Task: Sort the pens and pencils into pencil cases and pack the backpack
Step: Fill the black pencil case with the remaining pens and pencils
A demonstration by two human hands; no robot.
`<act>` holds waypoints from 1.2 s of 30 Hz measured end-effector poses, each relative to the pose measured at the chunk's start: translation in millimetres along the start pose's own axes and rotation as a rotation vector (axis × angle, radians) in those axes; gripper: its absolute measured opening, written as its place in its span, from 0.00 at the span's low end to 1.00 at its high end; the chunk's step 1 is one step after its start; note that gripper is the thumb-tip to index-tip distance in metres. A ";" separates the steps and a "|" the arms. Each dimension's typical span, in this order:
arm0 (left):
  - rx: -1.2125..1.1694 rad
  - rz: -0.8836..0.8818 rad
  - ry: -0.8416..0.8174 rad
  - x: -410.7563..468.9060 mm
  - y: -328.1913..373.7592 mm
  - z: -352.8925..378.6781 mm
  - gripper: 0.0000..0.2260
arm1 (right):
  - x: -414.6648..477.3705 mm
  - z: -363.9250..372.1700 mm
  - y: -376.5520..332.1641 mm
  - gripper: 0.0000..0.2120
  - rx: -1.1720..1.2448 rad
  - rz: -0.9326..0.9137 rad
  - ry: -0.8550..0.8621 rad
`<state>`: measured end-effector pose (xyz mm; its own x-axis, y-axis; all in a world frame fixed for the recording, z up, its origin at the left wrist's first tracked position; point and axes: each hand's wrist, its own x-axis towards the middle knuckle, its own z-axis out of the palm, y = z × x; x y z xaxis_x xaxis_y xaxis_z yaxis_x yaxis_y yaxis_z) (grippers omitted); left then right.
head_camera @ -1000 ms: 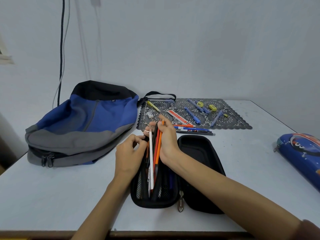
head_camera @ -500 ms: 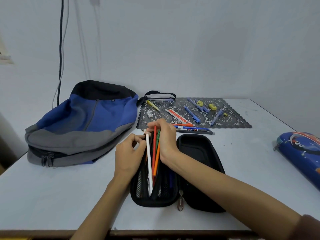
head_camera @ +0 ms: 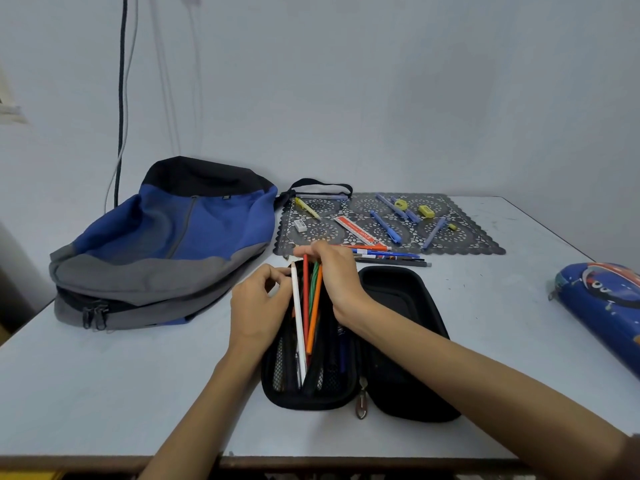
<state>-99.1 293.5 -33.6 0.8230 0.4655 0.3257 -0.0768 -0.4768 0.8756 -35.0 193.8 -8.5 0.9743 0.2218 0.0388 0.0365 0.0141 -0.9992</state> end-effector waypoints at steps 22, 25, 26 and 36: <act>-0.052 -0.029 -0.020 0.5 -1.2 -1.0 0.07 | 0.0 -28.2 -6.4 0.26 -0.143 -0.077 -0.442; -0.058 -0.030 -0.019 0.8 -1.1 -0.9 0.08 | -0.1 -28.2 -10.3 0.29 -0.190 -0.067 -0.473; -0.054 -0.028 -0.020 1.1 -1.9 -0.8 0.07 | 0.8 -28.4 -12.7 0.31 -0.198 -0.052 -0.484; -0.040 -0.008 -0.016 2.8 -3.9 0.1 0.06 | 9.0 -31.8 -16.7 0.31 -0.299 -0.027 -0.500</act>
<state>-96.4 296.5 -36.0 0.8325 0.4573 0.3129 -0.0922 -0.4425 0.8920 -19.7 164.5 8.4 0.7516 0.6595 -0.0098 0.1920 -0.2331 -0.9533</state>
